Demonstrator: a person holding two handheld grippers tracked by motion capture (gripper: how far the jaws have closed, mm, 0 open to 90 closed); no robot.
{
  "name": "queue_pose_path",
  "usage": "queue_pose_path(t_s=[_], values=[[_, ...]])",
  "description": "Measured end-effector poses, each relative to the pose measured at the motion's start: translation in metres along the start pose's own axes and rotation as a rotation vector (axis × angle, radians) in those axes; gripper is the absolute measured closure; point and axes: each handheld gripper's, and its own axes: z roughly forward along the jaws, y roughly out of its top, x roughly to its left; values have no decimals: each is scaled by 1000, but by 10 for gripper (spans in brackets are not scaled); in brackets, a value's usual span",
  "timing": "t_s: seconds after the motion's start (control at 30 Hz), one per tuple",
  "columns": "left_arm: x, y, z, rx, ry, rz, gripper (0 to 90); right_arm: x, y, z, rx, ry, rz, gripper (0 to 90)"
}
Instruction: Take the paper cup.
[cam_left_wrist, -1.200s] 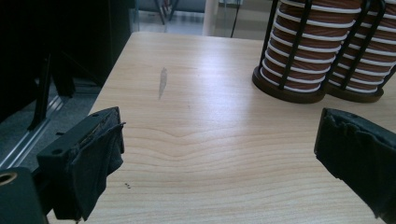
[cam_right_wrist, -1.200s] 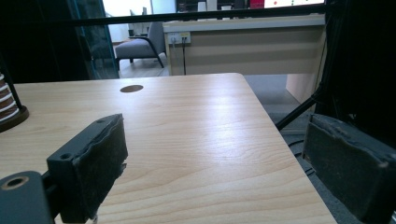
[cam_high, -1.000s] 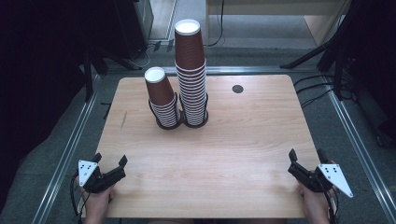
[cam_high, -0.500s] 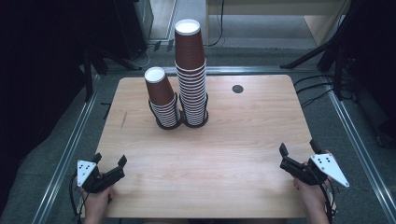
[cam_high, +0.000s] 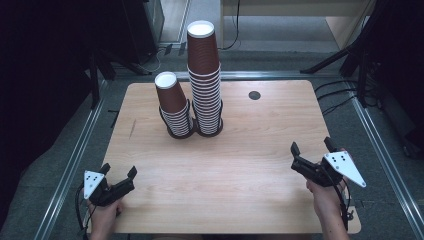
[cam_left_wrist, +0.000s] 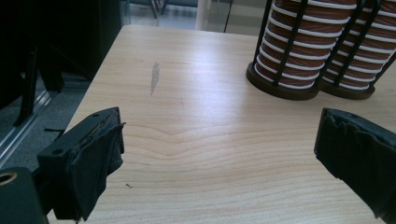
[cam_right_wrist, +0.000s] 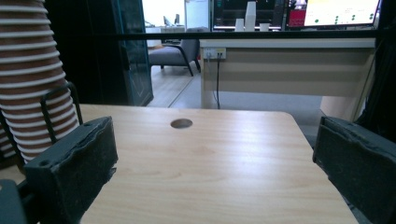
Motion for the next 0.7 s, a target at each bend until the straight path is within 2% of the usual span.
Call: queue_pose_path(t_s=[0.2, 0.3, 0.5, 0.7], values=[[0, 0, 1, -1, 1, 0, 19, 18, 18, 11, -5, 22, -20, 3], [1, 0, 1, -2, -1, -4, 19, 22, 23, 15, 0, 25, -28, 3], [2, 0, 1, -1, -5, -9, 19, 35, 40, 23, -21, 53, -46, 3], [1, 0, 1, -3, -4, -4, 19, 43, 48, 28, -35, 71, -57, 4]])
